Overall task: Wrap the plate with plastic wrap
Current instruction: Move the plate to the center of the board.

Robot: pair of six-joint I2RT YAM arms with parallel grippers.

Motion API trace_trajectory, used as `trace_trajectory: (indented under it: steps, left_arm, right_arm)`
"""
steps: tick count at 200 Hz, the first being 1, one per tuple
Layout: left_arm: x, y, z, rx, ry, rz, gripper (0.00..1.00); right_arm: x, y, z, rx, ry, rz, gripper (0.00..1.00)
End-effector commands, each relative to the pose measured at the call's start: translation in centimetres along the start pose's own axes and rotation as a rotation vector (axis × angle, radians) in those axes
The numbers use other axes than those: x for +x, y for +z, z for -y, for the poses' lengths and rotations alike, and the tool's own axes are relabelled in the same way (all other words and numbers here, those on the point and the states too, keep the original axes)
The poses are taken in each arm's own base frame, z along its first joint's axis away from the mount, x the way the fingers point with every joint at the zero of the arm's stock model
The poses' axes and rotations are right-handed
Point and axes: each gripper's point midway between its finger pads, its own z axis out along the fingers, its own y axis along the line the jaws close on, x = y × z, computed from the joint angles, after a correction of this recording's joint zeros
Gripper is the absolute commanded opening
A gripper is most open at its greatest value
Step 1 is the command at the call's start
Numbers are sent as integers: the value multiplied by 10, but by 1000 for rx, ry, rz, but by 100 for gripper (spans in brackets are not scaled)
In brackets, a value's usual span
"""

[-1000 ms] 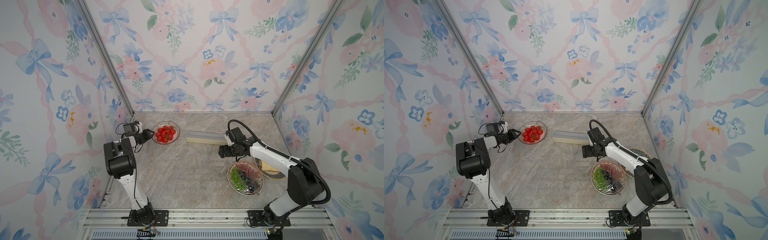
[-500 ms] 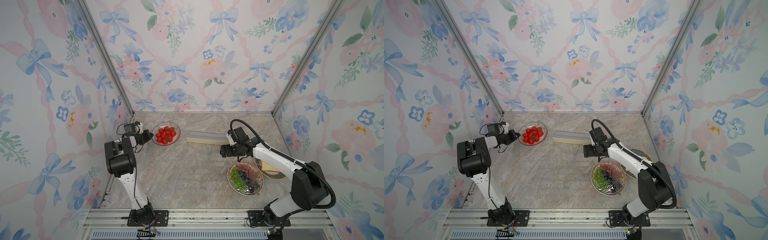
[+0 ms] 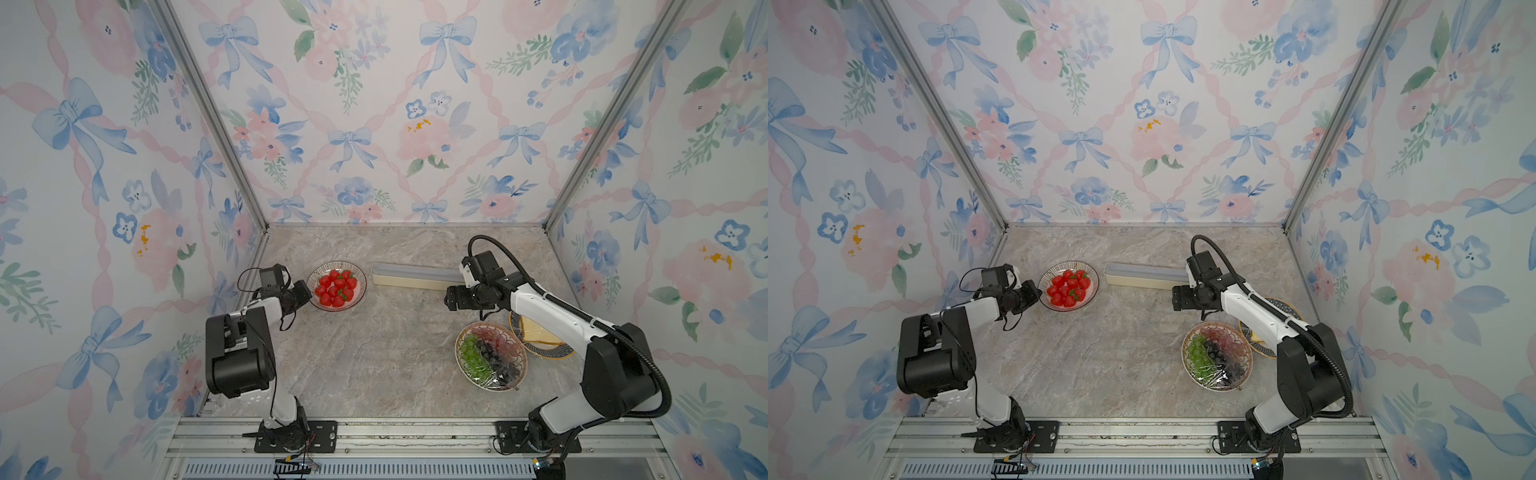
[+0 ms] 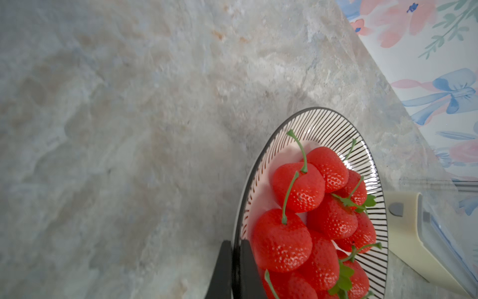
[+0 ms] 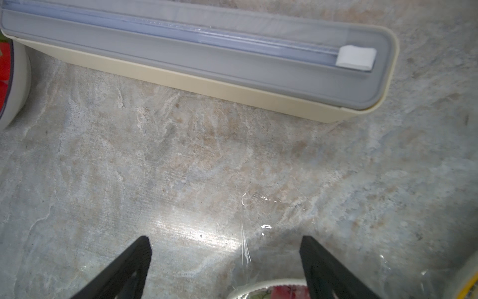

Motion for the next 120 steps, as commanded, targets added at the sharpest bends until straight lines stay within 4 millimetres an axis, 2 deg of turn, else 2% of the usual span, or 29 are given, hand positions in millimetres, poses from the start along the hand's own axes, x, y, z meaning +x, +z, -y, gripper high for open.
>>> trace_trajectory:
  steps: [1, 24, 61, 75, 96, 120]
  left_arm:
    - [19, -15, -10, -41, -33, 10, 0]
    - [45, -23, 0, -10, -32, -26, 0]
    - [104, -20, 33, 56, 26, -156, 0]
    - [121, -20, 45, 73, 57, -189, 0]
    - [135, -16, 64, 90, 104, -219, 0]
    - [134, -10, 83, 105, 133, -218, 0]
  right_arm:
    - [1, -5, 11, -11, 8, -2, 92]
    - [-3, -9, 25, -12, 46, 15, 92]
    - [-10, -8, 39, -43, 114, 42, 92]
    - [-14, -8, 44, -52, 149, 58, 93]
    - [-24, -6, 52, -80, 213, 88, 95]
    - [-37, 6, 58, -116, 276, 108, 96]
